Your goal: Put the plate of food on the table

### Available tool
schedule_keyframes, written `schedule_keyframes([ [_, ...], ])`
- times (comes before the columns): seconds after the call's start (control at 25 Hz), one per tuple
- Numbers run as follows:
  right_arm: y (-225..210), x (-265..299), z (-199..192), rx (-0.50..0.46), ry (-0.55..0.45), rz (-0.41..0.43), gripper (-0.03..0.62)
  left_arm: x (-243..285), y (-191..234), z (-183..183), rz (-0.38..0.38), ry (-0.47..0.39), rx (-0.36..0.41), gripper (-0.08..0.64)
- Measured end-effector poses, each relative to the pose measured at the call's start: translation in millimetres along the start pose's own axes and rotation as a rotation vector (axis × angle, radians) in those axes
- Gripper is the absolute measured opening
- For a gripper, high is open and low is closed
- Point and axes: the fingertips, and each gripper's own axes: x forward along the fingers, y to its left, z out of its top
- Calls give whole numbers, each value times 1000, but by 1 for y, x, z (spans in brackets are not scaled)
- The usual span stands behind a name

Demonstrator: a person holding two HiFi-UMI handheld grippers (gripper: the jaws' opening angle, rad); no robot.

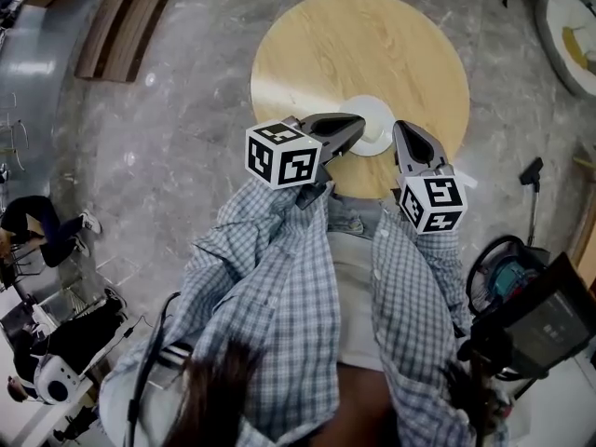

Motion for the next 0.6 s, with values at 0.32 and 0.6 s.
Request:
schedule_keyframes([
  [0.32, 11, -2, 21, -10, -56, 48, 8, 3, -14, 13, -27, -25, 46, 8],
  [0.6, 12, -7, 35, -33, -100, 53, 8, -3, -19, 21, -35, -52, 48, 8],
])
